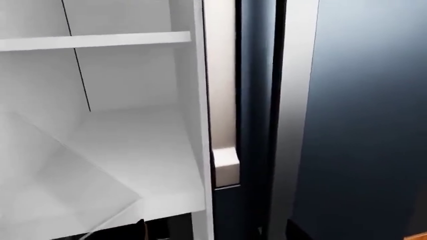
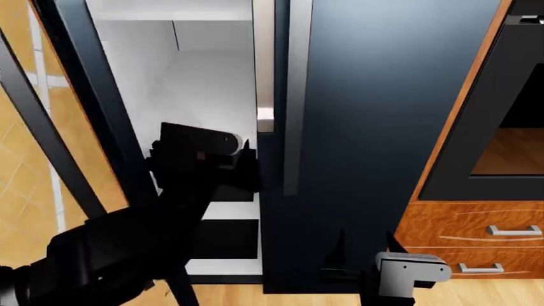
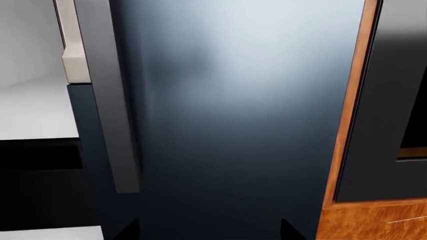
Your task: Open the fridge door
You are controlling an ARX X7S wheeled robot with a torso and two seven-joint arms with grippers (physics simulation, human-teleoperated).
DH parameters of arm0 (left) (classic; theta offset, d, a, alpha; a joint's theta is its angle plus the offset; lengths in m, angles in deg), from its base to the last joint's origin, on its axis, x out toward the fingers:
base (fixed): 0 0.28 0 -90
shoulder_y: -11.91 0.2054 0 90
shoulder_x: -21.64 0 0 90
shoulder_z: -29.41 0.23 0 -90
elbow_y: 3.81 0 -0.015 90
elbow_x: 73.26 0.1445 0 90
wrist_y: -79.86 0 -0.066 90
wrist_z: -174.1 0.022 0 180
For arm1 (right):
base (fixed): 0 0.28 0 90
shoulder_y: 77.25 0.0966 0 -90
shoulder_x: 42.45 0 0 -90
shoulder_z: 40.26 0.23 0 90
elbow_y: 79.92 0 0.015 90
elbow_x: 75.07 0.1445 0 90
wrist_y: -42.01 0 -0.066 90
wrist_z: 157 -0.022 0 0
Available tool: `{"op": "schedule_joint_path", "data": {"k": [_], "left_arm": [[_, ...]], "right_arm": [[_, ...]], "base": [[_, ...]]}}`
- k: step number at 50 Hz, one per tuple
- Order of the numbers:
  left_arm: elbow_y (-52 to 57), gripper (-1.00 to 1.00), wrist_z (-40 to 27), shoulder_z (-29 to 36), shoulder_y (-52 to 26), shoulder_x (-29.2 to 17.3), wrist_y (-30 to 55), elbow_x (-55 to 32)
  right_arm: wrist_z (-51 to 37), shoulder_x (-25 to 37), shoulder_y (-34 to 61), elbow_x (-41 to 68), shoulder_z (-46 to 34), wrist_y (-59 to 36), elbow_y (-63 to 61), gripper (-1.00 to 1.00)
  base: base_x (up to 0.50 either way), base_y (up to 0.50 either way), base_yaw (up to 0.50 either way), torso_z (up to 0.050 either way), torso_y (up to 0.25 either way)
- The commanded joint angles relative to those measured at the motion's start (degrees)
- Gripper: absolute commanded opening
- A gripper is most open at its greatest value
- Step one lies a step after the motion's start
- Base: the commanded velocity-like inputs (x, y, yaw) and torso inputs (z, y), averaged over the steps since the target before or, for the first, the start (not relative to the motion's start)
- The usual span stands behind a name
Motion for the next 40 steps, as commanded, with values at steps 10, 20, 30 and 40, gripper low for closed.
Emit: {"op": "schedule_joint_path", "data": {"k": [10, 20, 30, 40], "left_arm": [[4.95, 1.00, -9.84, -4.26, 7.16, -13.10, -4.70, -0.64], [4.60, 1.00, -12.54, -5.13, 10.27, -17.51, -7.41, -0.37], [6.13, 1.00, -13.79, -6.21, 12.90, -22.04, -10.66, -1.04], [6.26, 1.00, -14.93, -6.53, 17.48, -26.89, -15.46, -1.48]], "right_arm": [[-0.35, 0.33, 0.14, 0.37, -0.31, 0.24, 0.09, 1.00], [-0.55, 0.47, 0.24, 0.42, -0.57, 0.18, 0.11, 1.00], [-0.88, 0.56, 0.16, 0.33, -0.91, 0.17, -0.05, 1.00], [-0.96, 0.68, 0.32, 0.48, -1.11, 0.23, 0.12, 1.00]], "base": [[0.00, 0.00, 0.01, 0.000, 0.000], [0.00, 0.00, 0.01, 0.000, 0.000], [0.00, 0.00, 0.01, 0.000, 0.000], [0.00, 0.00, 0.00, 0.000, 0.000]]}}
